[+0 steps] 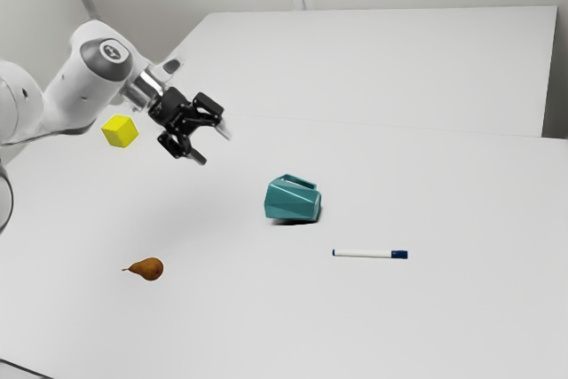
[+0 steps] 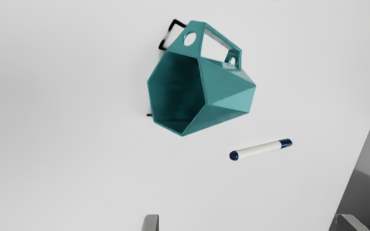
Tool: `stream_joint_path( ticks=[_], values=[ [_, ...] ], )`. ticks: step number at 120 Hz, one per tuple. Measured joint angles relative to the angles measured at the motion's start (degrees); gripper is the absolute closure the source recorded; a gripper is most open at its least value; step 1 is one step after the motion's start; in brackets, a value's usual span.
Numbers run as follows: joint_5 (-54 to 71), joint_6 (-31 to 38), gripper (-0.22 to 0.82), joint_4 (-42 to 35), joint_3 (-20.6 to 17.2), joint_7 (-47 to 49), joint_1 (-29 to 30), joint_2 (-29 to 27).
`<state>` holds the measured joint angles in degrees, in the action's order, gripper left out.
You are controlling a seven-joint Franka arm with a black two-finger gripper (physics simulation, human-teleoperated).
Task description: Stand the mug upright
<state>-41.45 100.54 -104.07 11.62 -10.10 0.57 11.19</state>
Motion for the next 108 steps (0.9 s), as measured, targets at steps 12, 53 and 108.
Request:
stream_joint_path(
  ticks=[12,53,108],
  values=[
    [-10.26,4.47,0.00,-6.33,0.13,-5.09,-0.12,0.30],
    [-30.18,10.42,0.00,-10.55,-0.32,-21.58,-0.38,7.45],
    [-38.93,11.34,0.00,-14.78,-3.47,-33.98,-0.95,8.02]
  ],
)
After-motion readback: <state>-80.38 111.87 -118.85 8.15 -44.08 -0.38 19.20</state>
